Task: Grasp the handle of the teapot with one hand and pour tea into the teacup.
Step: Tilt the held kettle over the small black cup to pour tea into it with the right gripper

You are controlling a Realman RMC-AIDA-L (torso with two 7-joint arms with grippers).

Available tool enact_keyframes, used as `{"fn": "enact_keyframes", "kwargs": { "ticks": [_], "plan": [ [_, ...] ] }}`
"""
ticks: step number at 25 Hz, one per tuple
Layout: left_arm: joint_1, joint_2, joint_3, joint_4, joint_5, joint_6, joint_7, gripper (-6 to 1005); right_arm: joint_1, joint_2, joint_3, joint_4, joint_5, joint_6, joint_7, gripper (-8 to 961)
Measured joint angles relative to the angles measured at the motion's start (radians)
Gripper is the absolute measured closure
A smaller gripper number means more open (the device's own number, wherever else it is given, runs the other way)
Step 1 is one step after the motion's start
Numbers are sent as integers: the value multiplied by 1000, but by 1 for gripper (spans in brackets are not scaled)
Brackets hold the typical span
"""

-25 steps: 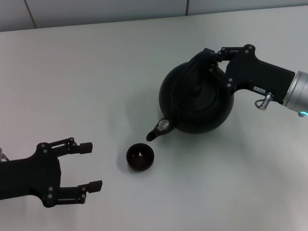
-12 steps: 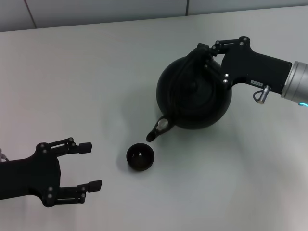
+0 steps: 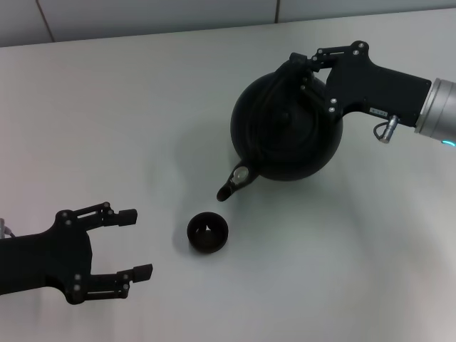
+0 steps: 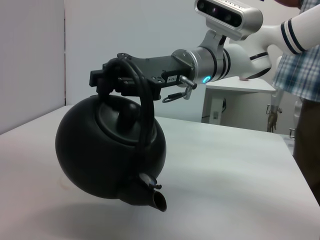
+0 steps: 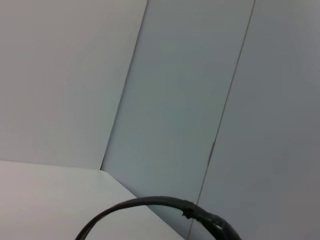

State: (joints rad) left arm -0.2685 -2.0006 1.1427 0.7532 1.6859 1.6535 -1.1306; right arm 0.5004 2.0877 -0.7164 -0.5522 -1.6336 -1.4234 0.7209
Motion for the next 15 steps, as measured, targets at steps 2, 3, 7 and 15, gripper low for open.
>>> {"fn": "enact_keyframes", "kwargs": {
  "ticks": [2,3,7,15],
  "plan": [
    [0,0,0,0,0,0,0,167,5,0,0,-2,0,2,-1,821],
    [0,-1,0,0,0,-6,0,167,9,0,0,-3,0,2,-1,821],
    [0,-2,0,0,0,-12,0,167,16,0,-1,-3,0,3,-1,822],
    [-1,-3,0,0,0,-17,0,167,27,0,-42,-7,0,7,-2,822]
  ]
}}
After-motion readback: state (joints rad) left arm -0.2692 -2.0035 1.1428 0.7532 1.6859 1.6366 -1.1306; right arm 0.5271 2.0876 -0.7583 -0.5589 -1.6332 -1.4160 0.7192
